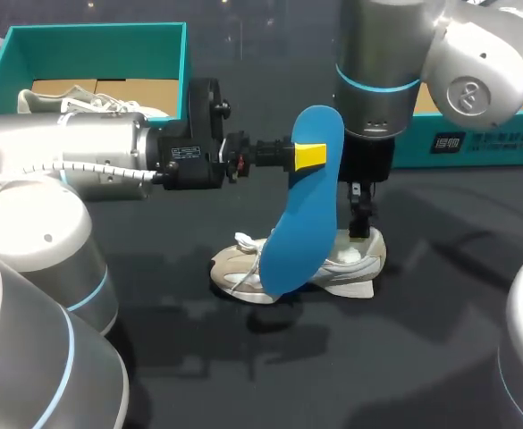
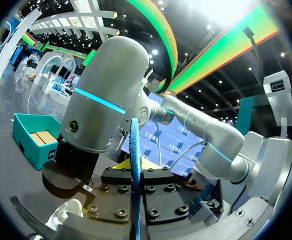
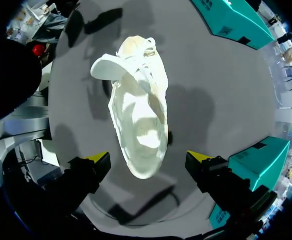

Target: Take the shoe out of the shoebox, open the shoe tongue, remove and reinsert the insole, then place the shoe into the shoebox

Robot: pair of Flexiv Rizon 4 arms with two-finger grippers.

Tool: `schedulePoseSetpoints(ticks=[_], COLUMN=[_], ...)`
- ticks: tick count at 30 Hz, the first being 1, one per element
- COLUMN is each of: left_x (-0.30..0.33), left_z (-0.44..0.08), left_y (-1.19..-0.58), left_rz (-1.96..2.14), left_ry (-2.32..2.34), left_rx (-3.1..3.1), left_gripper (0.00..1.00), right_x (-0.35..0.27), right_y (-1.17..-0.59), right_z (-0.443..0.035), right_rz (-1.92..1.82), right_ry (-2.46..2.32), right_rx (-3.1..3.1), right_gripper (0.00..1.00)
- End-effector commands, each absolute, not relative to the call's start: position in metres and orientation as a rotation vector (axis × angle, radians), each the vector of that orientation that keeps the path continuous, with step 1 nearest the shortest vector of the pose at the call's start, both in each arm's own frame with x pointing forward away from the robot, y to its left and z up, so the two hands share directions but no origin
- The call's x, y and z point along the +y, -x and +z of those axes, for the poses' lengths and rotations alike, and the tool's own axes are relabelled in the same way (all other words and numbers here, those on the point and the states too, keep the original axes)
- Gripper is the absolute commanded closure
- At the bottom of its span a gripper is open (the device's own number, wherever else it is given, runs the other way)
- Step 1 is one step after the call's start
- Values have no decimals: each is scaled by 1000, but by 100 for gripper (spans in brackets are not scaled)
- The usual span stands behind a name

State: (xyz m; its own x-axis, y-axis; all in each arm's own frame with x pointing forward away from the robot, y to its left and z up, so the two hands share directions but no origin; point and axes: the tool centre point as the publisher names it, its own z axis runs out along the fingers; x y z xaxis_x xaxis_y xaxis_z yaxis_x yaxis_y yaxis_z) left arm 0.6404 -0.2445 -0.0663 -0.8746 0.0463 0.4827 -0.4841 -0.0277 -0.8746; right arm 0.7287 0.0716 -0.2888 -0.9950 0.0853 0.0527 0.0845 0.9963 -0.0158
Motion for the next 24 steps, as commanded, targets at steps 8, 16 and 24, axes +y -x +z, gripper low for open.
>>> schedulePoseSetpoints(ticks=[8,16,24], left_x=[-245,-245,-245], left_z=[-67,-67,-67], left_y=[-639,-639,-639], left_rz=[1965,1965,1965], left_ry=[-459,-459,-459], left_rx=[-1883,-1883,-1883], left_gripper=[100,100,100], right_x=[82,82,104], right_y=[-745,-745,-760], right_z=[-296,-296,-321], right_rz=[10,10,7], right_ry=[96,96,56], right_rx=[-3092,-3092,-3092], right_gripper=[0,0,0])
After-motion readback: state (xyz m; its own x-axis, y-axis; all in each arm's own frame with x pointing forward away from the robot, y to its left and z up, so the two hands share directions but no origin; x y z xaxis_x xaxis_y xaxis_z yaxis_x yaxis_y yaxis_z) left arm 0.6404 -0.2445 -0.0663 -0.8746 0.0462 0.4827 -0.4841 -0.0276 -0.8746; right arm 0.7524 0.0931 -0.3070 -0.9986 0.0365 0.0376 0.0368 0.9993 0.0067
